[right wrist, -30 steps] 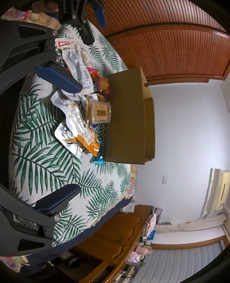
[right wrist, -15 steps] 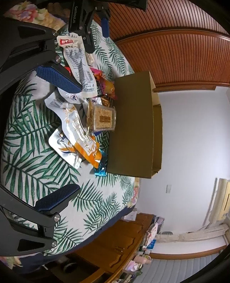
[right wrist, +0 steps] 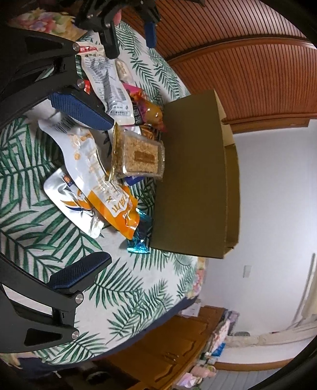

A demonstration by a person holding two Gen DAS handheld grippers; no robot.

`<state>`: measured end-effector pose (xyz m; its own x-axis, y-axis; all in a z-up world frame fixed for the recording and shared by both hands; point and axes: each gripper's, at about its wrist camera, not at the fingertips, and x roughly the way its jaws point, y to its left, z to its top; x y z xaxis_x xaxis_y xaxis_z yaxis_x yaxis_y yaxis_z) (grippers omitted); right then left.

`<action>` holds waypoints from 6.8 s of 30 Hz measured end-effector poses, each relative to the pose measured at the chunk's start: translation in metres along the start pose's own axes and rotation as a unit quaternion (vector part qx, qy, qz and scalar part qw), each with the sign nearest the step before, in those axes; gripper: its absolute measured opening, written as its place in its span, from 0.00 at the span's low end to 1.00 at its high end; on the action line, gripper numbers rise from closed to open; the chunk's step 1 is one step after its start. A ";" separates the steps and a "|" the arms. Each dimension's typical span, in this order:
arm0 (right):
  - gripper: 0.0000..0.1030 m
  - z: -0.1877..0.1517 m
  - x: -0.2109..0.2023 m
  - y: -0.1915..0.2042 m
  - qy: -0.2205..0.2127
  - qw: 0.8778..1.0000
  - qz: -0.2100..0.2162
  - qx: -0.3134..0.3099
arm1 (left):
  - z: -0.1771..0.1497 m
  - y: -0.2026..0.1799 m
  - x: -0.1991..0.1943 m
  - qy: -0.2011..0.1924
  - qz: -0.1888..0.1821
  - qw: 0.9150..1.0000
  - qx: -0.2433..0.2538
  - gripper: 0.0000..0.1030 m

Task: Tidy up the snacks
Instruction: 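Grasp the white sausage pouch with the left tool while the right tool grasps the clear grain bar, then carry the white pouch and grain bar into the box and open both tools, then grasp the small white wrapped candy with the left tool while the right tool grasps the orange pouch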

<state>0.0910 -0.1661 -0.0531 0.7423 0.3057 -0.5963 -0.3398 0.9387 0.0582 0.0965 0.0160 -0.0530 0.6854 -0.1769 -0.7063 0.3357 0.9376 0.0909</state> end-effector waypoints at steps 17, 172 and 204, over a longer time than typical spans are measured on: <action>0.81 0.032 0.037 0.010 0.034 0.997 0.070 -0.023 | 0.002 -0.011 0.031 0.040 -0.069 0.997 0.023 0.73; 0.59 0.078 0.015 0.004 0.023 0.998 0.044 0.048 | 0.086 0.060 0.000 -0.078 -0.066 0.994 -0.038 0.73; 0.60 0.002 0.034 0.015 0.091 0.993 0.032 0.073 | -0.008 0.060 0.023 0.020 -0.068 0.997 -0.036 0.73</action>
<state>0.1125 -0.1413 -0.0710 0.6003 0.3448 -0.7216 -0.2863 0.9352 0.2086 0.1269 0.0707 -0.0695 0.6097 -0.2928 -0.7366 0.3752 0.9252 -0.0572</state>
